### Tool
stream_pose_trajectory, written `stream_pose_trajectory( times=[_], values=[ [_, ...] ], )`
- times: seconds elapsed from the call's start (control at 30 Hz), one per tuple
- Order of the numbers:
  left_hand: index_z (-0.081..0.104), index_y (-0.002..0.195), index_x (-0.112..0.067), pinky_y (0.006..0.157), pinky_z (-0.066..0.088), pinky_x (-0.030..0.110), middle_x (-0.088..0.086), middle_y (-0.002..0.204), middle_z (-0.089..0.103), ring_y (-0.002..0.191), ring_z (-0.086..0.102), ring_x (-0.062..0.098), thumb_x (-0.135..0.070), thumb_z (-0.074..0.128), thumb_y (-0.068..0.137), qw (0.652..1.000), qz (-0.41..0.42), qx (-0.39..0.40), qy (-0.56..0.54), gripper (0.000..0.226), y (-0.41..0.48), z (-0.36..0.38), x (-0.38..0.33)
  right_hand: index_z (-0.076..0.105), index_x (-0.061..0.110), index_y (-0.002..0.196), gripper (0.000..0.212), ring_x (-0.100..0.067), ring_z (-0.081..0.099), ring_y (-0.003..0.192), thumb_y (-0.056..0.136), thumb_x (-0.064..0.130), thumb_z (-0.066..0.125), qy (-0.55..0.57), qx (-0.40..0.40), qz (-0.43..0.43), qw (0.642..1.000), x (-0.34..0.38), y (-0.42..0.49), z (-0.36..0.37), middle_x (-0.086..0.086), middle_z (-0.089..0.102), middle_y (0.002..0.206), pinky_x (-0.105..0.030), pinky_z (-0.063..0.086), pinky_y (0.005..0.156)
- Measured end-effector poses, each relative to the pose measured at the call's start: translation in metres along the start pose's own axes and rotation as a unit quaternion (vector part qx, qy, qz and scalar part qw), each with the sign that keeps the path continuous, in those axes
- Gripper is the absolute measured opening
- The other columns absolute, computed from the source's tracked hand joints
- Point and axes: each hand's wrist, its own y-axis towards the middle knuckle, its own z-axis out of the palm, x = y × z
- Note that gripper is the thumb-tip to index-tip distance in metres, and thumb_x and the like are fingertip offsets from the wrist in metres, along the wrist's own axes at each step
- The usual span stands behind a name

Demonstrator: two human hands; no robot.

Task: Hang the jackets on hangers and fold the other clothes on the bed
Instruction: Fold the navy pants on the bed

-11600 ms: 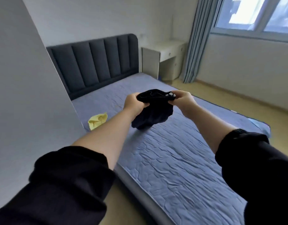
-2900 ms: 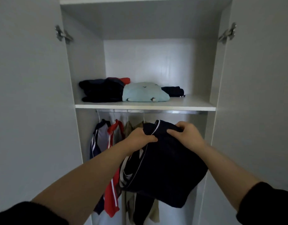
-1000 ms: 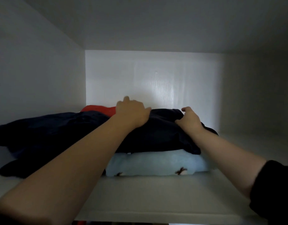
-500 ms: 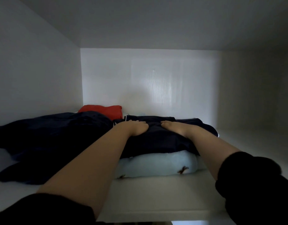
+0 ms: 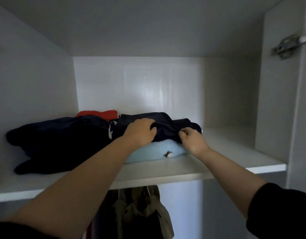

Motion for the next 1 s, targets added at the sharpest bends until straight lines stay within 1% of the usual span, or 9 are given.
stream_pose_trajectory(
  times=[0.1, 0.3, 0.4, 0.5, 0.67, 0.77, 0.87, 0.93, 1.0],
  values=[
    [0.037, 0.146, -0.017, 0.114, 0.025, 0.046, 0.003, 0.152, 0.034, 0.139, 0.031, 0.022, -0.028, 0.045, 0.098, 1.0, 0.005, 0.012, -0.02, 0.05, -0.034, 0.005, -0.033, 0.062, 0.009, 0.107, 0.025, -0.022, 0.057, 0.095, 0.094, 0.026, 0.049, 0.021, -0.016, 0.017, 1.0, -0.01, -0.043, -0.035, -0.004, 0.062, 0.096, -0.026, 0.035, 0.074],
    [0.039, 0.143, -0.013, 0.106, 0.025, 0.021, 0.007, 0.148, 0.038, 0.133, 0.037, 0.021, -0.017, 0.05, 0.097, 0.986, -0.017, 0.055, -0.157, 0.048, -0.125, 0.058, -0.136, 0.056, 0.015, 0.088, 0.01, -0.023, 0.047, 0.078, 0.089, 0.022, 0.049, 0.017, -0.089, 0.076, 0.993, -0.058, -0.154, -0.141, -0.009, 0.051, 0.08, -0.024, 0.031, 0.069],
    [0.038, 0.144, -0.015, 0.107, 0.024, 0.021, 0.006, 0.15, 0.036, 0.137, 0.034, 0.02, -0.016, 0.052, 0.096, 0.974, -0.002, 0.083, -0.211, 0.051, -0.178, 0.101, -0.213, 0.063, 0.007, 0.111, 0.027, -0.03, 0.059, 0.101, 0.091, 0.019, 0.051, 0.014, -0.117, 0.098, 0.988, -0.087, -0.221, -0.195, -0.016, 0.066, 0.106, -0.025, 0.038, 0.074],
    [0.026, 0.15, -0.019, 0.107, 0.025, 0.022, 0.005, 0.153, 0.031, 0.138, 0.033, 0.021, -0.014, 0.054, 0.093, 0.957, 0.013, 0.144, -0.252, 0.063, -0.236, 0.144, -0.295, 0.053, 0.005, 0.13, 0.041, -0.03, 0.055, 0.117, 0.09, 0.017, 0.054, -0.002, -0.125, 0.114, 0.986, -0.11, -0.29, -0.245, -0.016, 0.06, 0.126, -0.027, 0.04, 0.089],
    [0.01, 0.153, -0.024, 0.111, 0.02, 0.02, 0.0, 0.159, 0.016, 0.143, 0.022, 0.016, -0.017, 0.058, 0.092, 0.915, 0.021, 0.275, -0.293, 0.078, -0.325, 0.198, -0.406, 0.045, 0.011, 0.136, 0.047, -0.006, 0.055, 0.081, 0.09, 0.015, 0.051, -0.01, -0.088, 0.105, 0.991, -0.133, -0.389, -0.315, -0.007, 0.055, 0.129, -0.003, 0.035, 0.06],
    [-0.001, 0.154, -0.021, 0.106, 0.014, 0.012, -0.005, 0.16, 0.006, 0.145, 0.013, 0.01, -0.024, 0.07, 0.085, 0.884, 0.032, 0.321, -0.339, 0.099, -0.361, 0.213, -0.456, 0.058, 0.013, 0.123, 0.035, -0.016, 0.062, 0.1, 0.089, 0.013, 0.05, -0.008, -0.071, 0.088, 0.994, -0.136, -0.424, -0.344, -0.004, 0.063, 0.12, -0.017, 0.046, 0.082],
    [-0.011, 0.152, -0.016, 0.117, 0.015, 0.027, -0.004, 0.16, -0.003, 0.147, 0.007, 0.012, -0.038, 0.079, 0.076, 0.88, -0.004, 0.297, -0.371, 0.12, -0.384, 0.218, -0.492, 0.067, 0.01, 0.086, 0.02, -0.022, 0.067, 0.082, 0.084, 0.009, 0.047, 0.025, -0.151, 0.096, 0.984, -0.141, -0.444, -0.367, -0.003, 0.07, 0.085, -0.037, 0.055, 0.076],
    [-0.008, 0.153, -0.018, 0.118, 0.02, 0.032, -0.006, 0.161, -0.001, 0.147, 0.011, 0.014, -0.043, 0.077, 0.076, 0.898, -0.036, 0.237, -0.367, 0.117, -0.393, 0.22, -0.509, 0.064, 0.01, 0.091, 0.019, -0.016, 0.063, 0.076, 0.084, 0.008, 0.047, 0.034, -0.203, 0.112, 0.972, -0.148, -0.452, -0.377, 0.0, 0.067, 0.086, -0.03, 0.051, 0.067],
    [-0.001, 0.153, -0.021, 0.113, 0.03, 0.032, -0.007, 0.16, 0.008, 0.143, 0.025, 0.017, -0.039, 0.068, 0.085, 0.924, -0.072, 0.167, -0.336, 0.099, -0.399, 0.223, -0.523, 0.059, 0.016, 0.112, 0.028, -0.006, 0.059, 0.079, 0.088, 0.01, 0.047, 0.068, -0.167, 0.127, 0.975, -0.151, -0.457, -0.381, 0.004, 0.064, 0.1, -0.024, 0.046, 0.069]
  ],
)
